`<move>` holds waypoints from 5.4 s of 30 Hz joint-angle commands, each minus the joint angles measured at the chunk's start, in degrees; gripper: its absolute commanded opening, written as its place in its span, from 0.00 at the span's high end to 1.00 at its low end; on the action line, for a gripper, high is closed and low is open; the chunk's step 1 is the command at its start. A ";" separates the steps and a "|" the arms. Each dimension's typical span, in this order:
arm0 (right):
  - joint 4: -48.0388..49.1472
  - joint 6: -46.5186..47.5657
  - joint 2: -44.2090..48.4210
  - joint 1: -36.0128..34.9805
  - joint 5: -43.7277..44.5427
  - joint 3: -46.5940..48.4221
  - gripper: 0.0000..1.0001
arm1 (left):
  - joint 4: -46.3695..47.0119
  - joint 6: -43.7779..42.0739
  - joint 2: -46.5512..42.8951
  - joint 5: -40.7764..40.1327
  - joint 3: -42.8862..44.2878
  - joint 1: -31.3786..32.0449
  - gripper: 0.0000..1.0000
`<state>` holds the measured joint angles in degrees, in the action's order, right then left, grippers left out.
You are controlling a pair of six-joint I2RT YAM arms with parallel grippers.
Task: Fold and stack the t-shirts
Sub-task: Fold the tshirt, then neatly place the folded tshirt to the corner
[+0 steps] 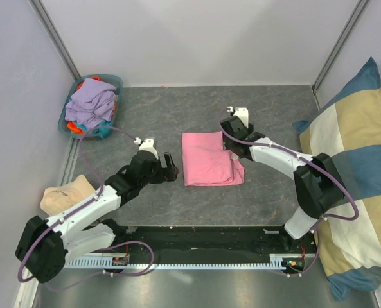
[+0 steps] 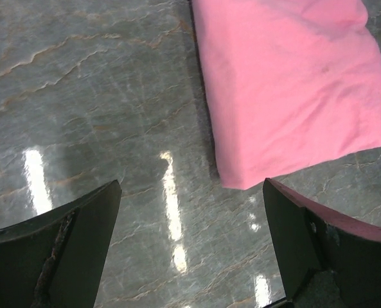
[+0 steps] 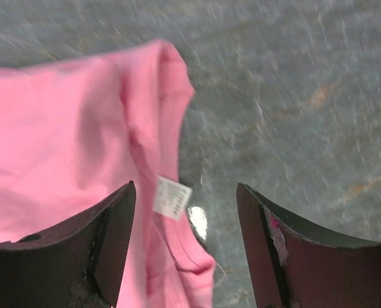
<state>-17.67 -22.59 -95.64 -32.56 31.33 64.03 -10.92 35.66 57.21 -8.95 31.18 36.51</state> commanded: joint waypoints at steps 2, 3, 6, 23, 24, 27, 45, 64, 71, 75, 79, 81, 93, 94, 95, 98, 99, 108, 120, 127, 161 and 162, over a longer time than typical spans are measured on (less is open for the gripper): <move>-1.13 -5.27 4.57 0.74 0.57 -7.42 0.28 | 5.73 -3.67 6.32 5.78 7.39 0.23 0.00; -1.49 -6.06 5.28 0.74 0.83 -8.39 0.27 | 5.64 -3.93 8.34 6.31 8.10 0.40 0.01; -1.41 -8.08 8.26 0.65 -0.74 -12.51 0.27 | 6.26 -3.84 10.28 6.84 9.25 1.01 0.00; -6.85 -13.00 30.14 0.21 -12.87 -24.82 0.24 | 10.65 -12.44 28.90 11.85 24.43 2.07 0.00; -6.85 -13.44 31.37 -0.22 -14.53 -25.53 0.24 | 10.65 -13.15 30.05 11.33 26.02 2.07 0.00; -6.68 -14.85 36.03 -1.54 -16.56 -28.42 0.23 | 10.65 -15.88 34.89 10.45 32.70 1.90 0.00; 2.63 -10.38 30.44 0.64 -14.01 -26.34 0.02 | 10.65 -12.11 39.04 15.46 31.15 2.60 0.00; 23.64 -1.58 4.32 26.58 -58.48 -17.71 0.02 | 10.65 -11.05 35.78 13.87 24.02 3.04 0.00; 27.34 -2.28 0.10 26.58 -61.83 -19.64 0.02 | 12.41 -10.88 37.27 14.66 24.19 3.13 0.00; 27.52 -2.28 -0.16 26.58 -62.00 -20.26 0.02 | 13.20 -10.52 38.67 14.93 24.28 3.56 0.00; 27.87 -2.63 -0.25 26.67 -62.36 -20.79 0.02 | 13.73 -10.00 40.87 14.93 25.16 4.62 0.00; 27.95 -2.64 -0.08 26.67 -62.36 -20.96 0.02 | 13.82 -9.82 42.27 15.01 25.77 5.15 0.00; 26.46 -2.20 -0.69 26.67 -62.62 -20.88 0.02 | 15.58 -8.77 44.30 14.75 24.10 6.03 0.00; 26.37 -2.28 -1.13 26.58 -62.71 -20.79 0.02 | 15.58 -8.77 44.22 14.66 24.02 5.94 0.00; 26.20 -2.28 -1.31 26.58 -62.97 -20.70 0.02 | 15.58 -8.77 44.13 14.66 24.02 6.03 0.00; 26.28 -2.46 -2.01 26.40 -63.41 -20.61 0.02 | 15.58 -8.85 44.30 14.66 24.10 6.03 0.00; 26.46 -2.46 -2.19 26.32 -63.76 -20.61 0.02 | 15.58 -8.77 44.22 14.66 24.28 6.03 0.00; 30.07 -4.13 -4.29 25.44 -67.72 -20.97 0.02 | 15.75 -8.85 44.65 15.10 24.19 5.94 0.00; 29.09 -4.30 -7.46 20.52 -66.23 -19.47 0.02 | 15.93 -8.68 44.65 15.10 24.19 6.03 0.00; 30.68 -6.15 -9.22 16.83 -64.64 -19.47 0.02 | 16.01 -8.68 44.39 15.02 24.02 5.94 0.00; 0.72 7.63 -20.54 14.80 -35.94 11.44 1.00 | -9.99 -9.99 7.75 9.39 32.28 5.06 0.00; -1.73 8.60 -23.17 14.80 -34.25 16.43 1.00 | -10.87 -10.17 6.96 9.13 31.76 4.97 0.00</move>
<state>-6.83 -21.69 -113.03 -18.20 -18.72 69.17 -13.15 25.69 66.54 2.13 63.20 41.87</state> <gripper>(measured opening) 0.036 0.995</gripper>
